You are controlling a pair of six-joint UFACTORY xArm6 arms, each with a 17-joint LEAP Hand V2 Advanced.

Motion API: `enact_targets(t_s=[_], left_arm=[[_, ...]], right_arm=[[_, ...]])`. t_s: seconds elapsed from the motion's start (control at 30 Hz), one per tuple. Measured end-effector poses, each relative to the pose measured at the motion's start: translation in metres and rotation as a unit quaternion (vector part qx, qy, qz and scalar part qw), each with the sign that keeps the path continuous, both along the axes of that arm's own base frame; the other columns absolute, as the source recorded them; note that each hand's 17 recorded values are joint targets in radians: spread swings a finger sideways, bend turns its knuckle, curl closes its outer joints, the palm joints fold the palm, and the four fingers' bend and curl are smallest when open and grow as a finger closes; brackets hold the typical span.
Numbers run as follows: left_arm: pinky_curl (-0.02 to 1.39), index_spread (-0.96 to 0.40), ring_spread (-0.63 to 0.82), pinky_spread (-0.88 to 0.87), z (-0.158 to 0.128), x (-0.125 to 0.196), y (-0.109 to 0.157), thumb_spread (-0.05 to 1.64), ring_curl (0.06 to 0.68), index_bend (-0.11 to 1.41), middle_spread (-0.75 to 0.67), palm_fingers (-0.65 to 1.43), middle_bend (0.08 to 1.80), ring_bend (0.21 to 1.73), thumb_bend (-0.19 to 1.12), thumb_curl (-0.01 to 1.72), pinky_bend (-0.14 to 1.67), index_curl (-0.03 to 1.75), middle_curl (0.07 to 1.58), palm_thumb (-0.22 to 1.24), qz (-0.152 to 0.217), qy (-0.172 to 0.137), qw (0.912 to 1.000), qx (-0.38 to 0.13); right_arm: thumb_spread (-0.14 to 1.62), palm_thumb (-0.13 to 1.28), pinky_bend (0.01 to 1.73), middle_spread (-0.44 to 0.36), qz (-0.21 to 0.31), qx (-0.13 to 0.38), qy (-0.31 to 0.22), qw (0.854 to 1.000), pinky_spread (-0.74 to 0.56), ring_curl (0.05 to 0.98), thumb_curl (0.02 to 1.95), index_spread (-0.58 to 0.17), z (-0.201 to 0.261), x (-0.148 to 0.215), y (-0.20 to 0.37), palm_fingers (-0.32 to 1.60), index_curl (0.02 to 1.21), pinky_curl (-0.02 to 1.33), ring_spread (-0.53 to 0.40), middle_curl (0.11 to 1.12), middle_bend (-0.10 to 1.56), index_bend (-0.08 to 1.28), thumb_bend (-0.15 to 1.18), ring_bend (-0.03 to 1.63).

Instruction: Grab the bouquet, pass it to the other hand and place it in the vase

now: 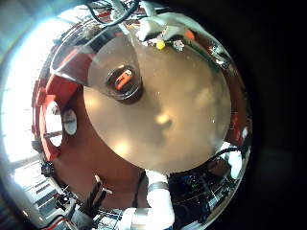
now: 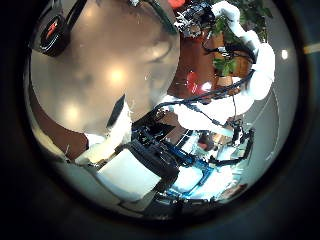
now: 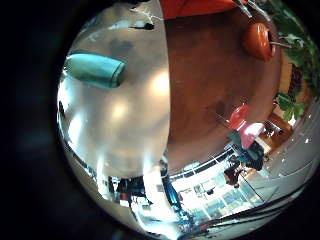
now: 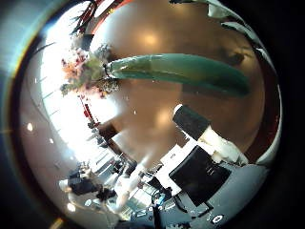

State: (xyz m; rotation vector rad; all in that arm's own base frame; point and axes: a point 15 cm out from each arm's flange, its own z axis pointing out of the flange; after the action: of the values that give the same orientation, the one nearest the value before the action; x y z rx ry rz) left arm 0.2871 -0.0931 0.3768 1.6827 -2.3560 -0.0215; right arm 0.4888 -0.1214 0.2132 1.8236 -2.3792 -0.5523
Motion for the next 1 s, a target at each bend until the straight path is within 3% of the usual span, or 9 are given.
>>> enact_targets(t_s=[1.0], left_arm=[[0.31,0.10,0.60,0.52,-0.002,-0.001,0.002,1.02,0.215,0.20,0.44,0.11,0.18,0.40,-0.02,0.35,0.19,0.42,0.26,0.55,-0.001,0.001,1.0000,0.000]], right_arm=[[1.01,0.70,0.72,-0.071,0.016,-0.009,0.044,0.999,0.30,0.260,0.44,-0.276,-0.041,-0.002,0.013,0.34,0.38,0.02,-0.060,0.45,0.40,0.18,-0.02,0.77]])
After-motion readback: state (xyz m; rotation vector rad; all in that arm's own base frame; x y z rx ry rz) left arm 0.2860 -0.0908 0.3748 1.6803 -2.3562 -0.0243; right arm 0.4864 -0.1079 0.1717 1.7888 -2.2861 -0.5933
